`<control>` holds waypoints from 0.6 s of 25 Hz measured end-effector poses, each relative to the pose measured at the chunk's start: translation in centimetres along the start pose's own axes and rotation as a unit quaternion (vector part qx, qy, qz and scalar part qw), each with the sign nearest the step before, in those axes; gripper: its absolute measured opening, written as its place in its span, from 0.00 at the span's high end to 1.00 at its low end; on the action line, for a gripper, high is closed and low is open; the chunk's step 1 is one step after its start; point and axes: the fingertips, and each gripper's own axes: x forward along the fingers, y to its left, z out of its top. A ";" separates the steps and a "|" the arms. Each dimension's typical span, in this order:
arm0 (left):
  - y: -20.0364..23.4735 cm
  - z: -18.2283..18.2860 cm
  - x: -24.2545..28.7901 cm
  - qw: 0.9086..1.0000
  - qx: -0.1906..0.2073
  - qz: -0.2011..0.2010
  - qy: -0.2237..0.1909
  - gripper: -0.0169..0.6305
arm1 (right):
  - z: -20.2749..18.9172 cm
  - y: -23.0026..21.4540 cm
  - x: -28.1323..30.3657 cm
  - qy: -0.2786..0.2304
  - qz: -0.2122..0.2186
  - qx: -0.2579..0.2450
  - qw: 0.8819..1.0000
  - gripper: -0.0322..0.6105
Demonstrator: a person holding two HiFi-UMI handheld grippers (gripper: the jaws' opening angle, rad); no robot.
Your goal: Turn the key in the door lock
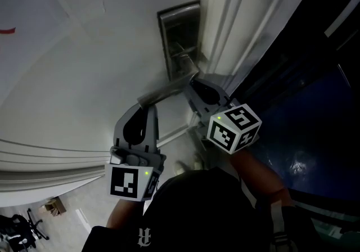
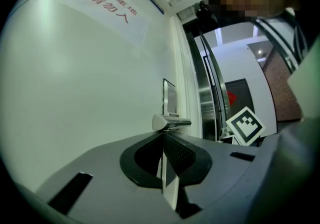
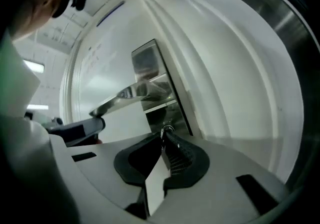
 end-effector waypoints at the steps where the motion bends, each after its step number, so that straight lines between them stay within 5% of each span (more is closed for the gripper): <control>1: 0.0 0.0 0.0 1.000 0.000 0.001 0.000 0.96 | 0.0 -0.1 0.0 -0.001 0.010 0.040 0.999 0.91; 7: 0.0 0.0 0.1 1.000 0.001 0.003 0.001 0.96 | -0.1 -0.3 0.1 -0.011 0.047 0.203 0.978 0.91; 15: 0.0 0.0 0.2 1.000 0.001 0.007 0.001 0.96 | -0.2 -0.8 0.1 -0.021 0.089 0.349 0.933 0.91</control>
